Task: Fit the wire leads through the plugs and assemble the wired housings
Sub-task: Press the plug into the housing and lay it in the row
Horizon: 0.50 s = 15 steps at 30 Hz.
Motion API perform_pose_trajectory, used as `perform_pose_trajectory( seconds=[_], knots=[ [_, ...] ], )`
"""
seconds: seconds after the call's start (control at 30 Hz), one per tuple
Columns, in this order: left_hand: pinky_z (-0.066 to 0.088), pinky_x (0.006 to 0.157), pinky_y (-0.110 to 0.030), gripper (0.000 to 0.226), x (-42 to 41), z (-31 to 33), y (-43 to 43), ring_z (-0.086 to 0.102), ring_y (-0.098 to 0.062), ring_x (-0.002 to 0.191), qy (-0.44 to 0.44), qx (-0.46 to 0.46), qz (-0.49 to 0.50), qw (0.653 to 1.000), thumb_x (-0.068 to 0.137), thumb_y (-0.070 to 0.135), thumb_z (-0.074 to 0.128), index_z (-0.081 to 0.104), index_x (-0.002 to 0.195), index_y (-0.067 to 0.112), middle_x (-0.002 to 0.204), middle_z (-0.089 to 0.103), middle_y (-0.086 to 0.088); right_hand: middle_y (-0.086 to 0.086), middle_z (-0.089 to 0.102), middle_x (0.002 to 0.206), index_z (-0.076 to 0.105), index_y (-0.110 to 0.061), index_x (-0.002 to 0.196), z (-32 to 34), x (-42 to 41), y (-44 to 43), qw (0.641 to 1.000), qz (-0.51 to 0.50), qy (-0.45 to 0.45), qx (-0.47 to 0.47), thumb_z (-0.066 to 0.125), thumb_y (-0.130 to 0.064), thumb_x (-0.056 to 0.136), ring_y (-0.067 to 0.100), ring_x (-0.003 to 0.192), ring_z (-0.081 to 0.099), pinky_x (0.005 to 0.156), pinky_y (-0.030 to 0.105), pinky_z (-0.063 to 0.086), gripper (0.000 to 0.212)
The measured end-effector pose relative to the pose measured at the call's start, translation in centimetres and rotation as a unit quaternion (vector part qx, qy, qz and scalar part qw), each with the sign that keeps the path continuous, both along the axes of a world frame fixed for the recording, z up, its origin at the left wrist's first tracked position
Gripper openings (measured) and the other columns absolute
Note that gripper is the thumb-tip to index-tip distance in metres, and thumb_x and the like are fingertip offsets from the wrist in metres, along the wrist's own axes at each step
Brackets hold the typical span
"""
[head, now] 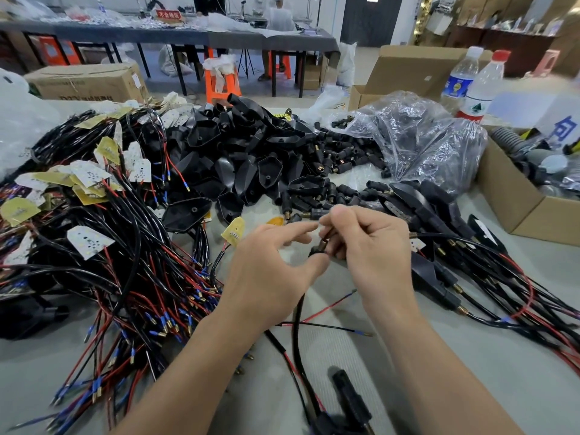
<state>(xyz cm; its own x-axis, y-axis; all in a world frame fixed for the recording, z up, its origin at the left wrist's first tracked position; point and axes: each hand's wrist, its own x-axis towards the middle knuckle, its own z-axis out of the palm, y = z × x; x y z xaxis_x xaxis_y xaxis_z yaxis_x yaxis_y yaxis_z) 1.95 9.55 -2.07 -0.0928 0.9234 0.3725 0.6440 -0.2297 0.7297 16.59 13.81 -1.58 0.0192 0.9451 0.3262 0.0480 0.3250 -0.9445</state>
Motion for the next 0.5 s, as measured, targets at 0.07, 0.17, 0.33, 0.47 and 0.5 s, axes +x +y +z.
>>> perform_pose_trajectory(
  seconds=[0.07,0.17,0.33,0.47,0.5],
  knots=[
    [0.043,0.066,-0.013,0.027,0.24,0.41,-0.12,0.057,0.003,0.079,-0.031,0.018,0.007,0.999,0.074,0.056,0.071,0.063,0.096,0.069,0.089,0.069,0.032,0.003,0.067,0.061,0.078,-0.017,0.074,-0.15,-0.39,-0.35,0.999,0.009,-0.033,0.035,0.067,-0.027,0.094,0.008,0.057,0.057,0.055,0.033,0.048,0.025],
    [0.053,0.057,-0.03,0.021,0.08,0.6,0.01,0.061,-0.011,0.063,-0.111,0.016,-0.002,0.994,0.076,0.049,0.077,0.072,0.093,0.06,0.078,0.073,0.021,-0.012,0.07,0.065,0.083,-0.023,0.081,0.01,-0.84,-0.89,0.997,0.037,-0.029,0.056,0.071,-0.018,0.093,0.001,0.061,0.061,0.06,0.016,0.046,0.018],
    [0.058,0.07,-0.027,0.021,-0.32,0.58,0.4,0.069,-0.011,0.069,-0.151,-0.065,-0.017,0.986,0.074,0.027,0.084,0.078,0.08,0.046,0.074,0.075,0.015,-0.006,0.077,0.086,0.082,-0.015,0.082,0.24,-0.77,-0.71,0.997,0.042,-0.011,0.061,0.072,-0.01,0.092,0.008,0.084,0.071,0.074,0.02,0.052,0.015],
    [0.053,0.064,-0.013,0.026,-0.3,0.81,0.52,0.068,0.0,0.066,-0.236,-0.101,-0.012,0.967,0.08,0.01,0.083,0.081,0.073,0.035,0.071,0.076,0.01,-0.011,0.076,0.082,0.083,-0.029,0.089,0.14,-0.66,-0.43,0.999,0.03,0.016,-0.039,0.061,-0.052,0.089,0.0,0.075,0.066,0.069,0.015,0.05,0.032],
    [0.051,0.063,-0.01,0.026,-0.33,0.93,0.58,0.068,0.003,0.066,-0.275,-0.114,-0.01,0.955,0.082,0.005,0.08,0.081,0.073,0.029,0.071,0.076,0.01,-0.013,0.076,0.084,0.082,-0.034,0.092,-0.2,-0.48,-0.13,0.997,0.01,0.003,-0.072,0.056,-0.06,0.085,0.001,0.076,0.067,0.071,0.017,0.053,0.036]
  ],
)
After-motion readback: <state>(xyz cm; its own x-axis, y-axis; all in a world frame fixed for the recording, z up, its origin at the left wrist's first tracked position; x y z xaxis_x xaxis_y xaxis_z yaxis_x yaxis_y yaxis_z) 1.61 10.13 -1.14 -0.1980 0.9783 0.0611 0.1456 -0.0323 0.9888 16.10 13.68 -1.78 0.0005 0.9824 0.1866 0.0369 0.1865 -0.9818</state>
